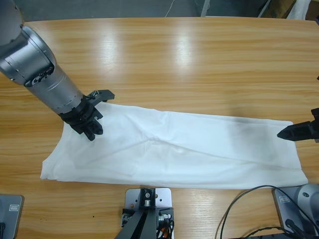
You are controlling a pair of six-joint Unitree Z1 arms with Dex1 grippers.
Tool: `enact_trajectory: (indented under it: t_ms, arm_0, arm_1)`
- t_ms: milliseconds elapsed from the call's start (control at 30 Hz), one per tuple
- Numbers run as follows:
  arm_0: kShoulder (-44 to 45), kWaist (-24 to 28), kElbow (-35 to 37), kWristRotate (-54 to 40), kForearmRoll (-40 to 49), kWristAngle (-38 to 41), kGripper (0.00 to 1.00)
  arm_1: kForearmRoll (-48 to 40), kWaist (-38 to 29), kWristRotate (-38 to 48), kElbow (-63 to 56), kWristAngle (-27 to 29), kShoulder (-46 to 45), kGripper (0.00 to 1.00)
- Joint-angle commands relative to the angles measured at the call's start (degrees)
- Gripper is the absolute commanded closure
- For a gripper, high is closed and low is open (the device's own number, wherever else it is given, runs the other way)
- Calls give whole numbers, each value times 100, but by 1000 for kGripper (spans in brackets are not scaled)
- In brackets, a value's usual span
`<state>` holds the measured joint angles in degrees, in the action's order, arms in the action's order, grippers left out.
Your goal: Fold clothes
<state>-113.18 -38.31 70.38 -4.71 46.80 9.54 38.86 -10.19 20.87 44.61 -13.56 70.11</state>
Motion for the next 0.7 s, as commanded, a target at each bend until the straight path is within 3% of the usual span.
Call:
enact_trajectory:
  t_ms: [33, 233, 267, 333, 367, 433, 700]
  arm_0:
    - [168, -319, 677, 39, 314, 11, 961]
    - [1, -347, 510, -90, 374, 132, 957]
    - [-2, -345, 473, -21, 418, 62, 847]
    - [-2, -343, 382, 130, 500, -191, 160]
    - [-2, -317, 356, 137, 530, -232, 78]
    - [-46, -198, 334, 56, 520, -205, 38]
    - [-424, 316, 291, -425, 437, 821, 55]
  arm_1:
    - [-80, -62, 47, -198, 64, 54, 156]
    - [-80, -62, 49, -207, 73, 3, 156]
    - [-78, -62, 49, -207, 73, -8, 154]
    - [-80, -62, 49, -207, 84, 3, 151]
    - [-80, -62, 49, -207, 91, 3, 151]
    - [-80, -62, 49, -207, 91, -1, 147]
    - [-71, -62, 49, -198, 89, 36, 138]
